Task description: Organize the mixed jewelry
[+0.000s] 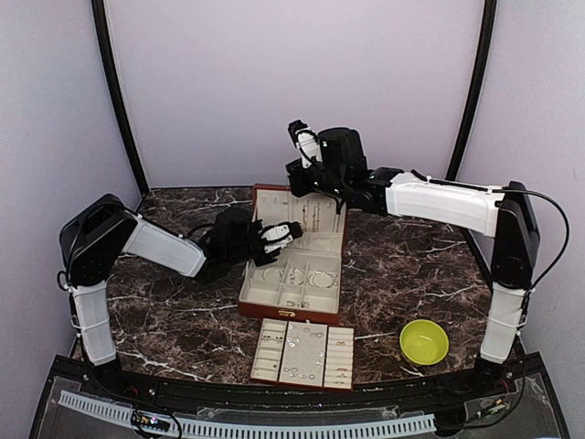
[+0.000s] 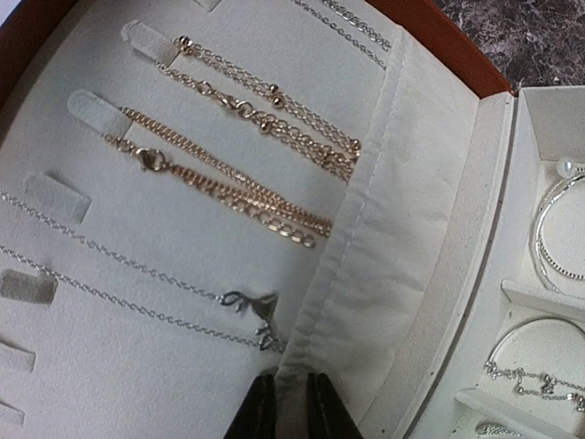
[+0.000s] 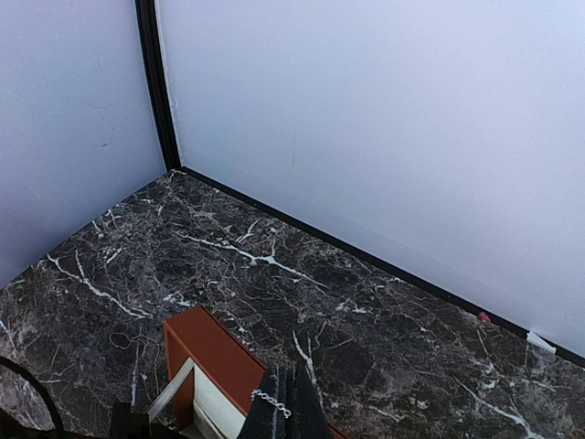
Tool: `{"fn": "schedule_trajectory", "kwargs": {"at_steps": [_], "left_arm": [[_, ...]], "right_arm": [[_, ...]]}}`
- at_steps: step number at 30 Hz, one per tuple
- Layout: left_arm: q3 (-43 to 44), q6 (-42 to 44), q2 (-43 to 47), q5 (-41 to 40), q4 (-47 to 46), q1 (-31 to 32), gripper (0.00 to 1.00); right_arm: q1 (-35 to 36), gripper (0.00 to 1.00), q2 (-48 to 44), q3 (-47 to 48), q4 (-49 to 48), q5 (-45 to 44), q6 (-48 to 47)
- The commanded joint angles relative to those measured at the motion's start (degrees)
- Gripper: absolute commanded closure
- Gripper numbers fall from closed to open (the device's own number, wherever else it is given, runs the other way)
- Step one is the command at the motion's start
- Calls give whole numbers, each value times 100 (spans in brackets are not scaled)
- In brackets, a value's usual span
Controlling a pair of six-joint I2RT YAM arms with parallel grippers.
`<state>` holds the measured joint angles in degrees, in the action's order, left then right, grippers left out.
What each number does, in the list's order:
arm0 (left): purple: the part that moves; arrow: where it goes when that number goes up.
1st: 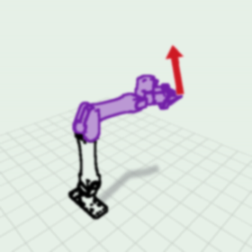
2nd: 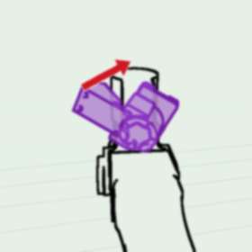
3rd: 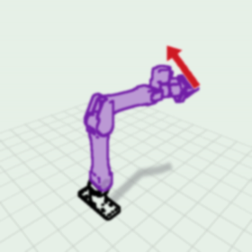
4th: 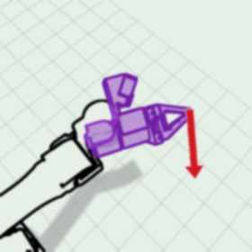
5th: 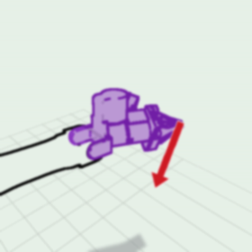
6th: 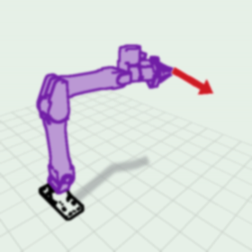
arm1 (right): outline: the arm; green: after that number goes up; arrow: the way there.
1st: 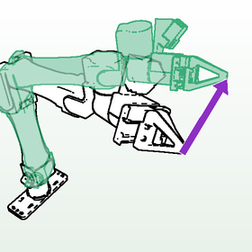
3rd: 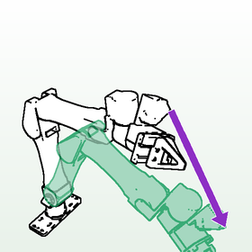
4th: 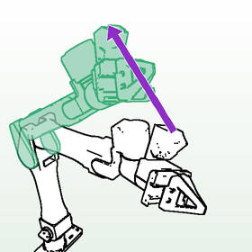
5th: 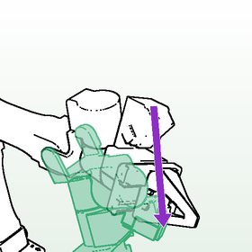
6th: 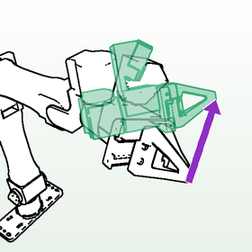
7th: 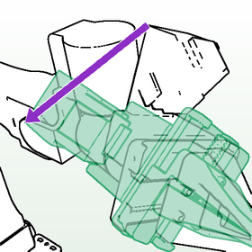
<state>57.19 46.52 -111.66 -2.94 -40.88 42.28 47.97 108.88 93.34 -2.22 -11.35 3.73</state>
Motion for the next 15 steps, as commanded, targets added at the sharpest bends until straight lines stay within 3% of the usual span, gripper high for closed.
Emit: {"fn": "schedule_trajectory", "kwargs": {"at_steps": [1,5,15], "left_arm": [[-21,58,-26,-158,-11,-22,92],[-117,53,47,-138,-108,-15,100],[-402,-107,334,120,-141,12,100]], "right_arm": [[29,100,10,-26,-303,46,66],[29,100,32,-26,-333,56,76],[34,100,137,9,-375,113,80]]}}
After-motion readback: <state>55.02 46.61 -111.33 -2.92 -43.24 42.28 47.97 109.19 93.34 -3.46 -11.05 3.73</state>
